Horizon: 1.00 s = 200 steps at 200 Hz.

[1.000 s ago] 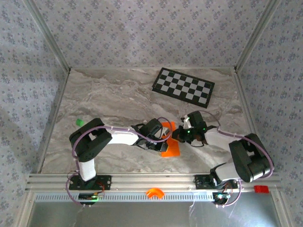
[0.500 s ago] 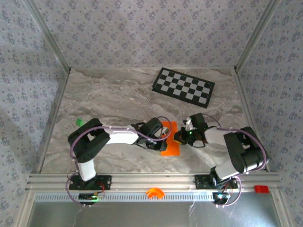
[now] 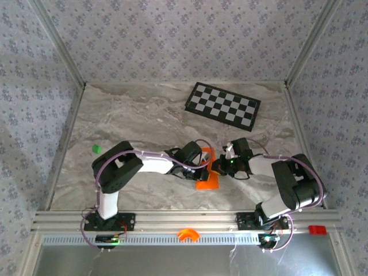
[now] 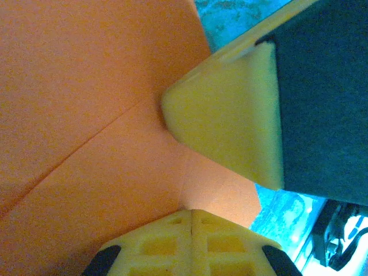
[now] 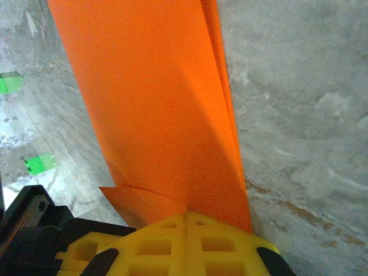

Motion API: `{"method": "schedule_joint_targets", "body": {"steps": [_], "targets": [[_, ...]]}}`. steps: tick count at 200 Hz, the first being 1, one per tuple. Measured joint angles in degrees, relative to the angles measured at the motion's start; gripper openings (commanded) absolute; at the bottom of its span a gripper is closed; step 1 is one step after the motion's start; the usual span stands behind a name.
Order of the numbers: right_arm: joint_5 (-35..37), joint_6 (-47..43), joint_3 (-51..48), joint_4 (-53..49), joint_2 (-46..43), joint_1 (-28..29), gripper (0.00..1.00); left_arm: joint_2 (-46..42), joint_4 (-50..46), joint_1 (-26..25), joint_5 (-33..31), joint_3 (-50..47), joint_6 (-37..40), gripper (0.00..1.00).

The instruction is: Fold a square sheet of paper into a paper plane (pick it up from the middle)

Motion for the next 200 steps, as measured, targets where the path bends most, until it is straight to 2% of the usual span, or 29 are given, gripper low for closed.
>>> {"method": "schedule_joint_targets", "body": {"steps": [26,83,142,173,200], "targets": [[-0.4,-0.5,-0.2,0.3,0.1,-0.1,0.00,-1.5,3.0,-0.3,-0.1,-2.9,-0.3,0.07],[-0.7,-0.6,-0.2,0.3,0.2,-0.2,0.00,-7.4,1.1,-2.5,-0.3,-9.6,0.8,0.08],[-0.7,-0.5,-0.1,0.4,0.2,-0.2,0.00,-12.7,-4.6,-3.2,-2.2,-11.8,1.7,0.07],[-0.7,-0.5,-0.1,0.4,0.2,-0.2,0.00,-14.1,-1.6,-2.9,-3.1,-11.6,0.8,0.07],[-0.7,-0.5,-0.1,0.4,0.2,-0.2,0.00,-11.6,0.1,-2.2,-3.8,-9.3,0.3,0.05]]}}
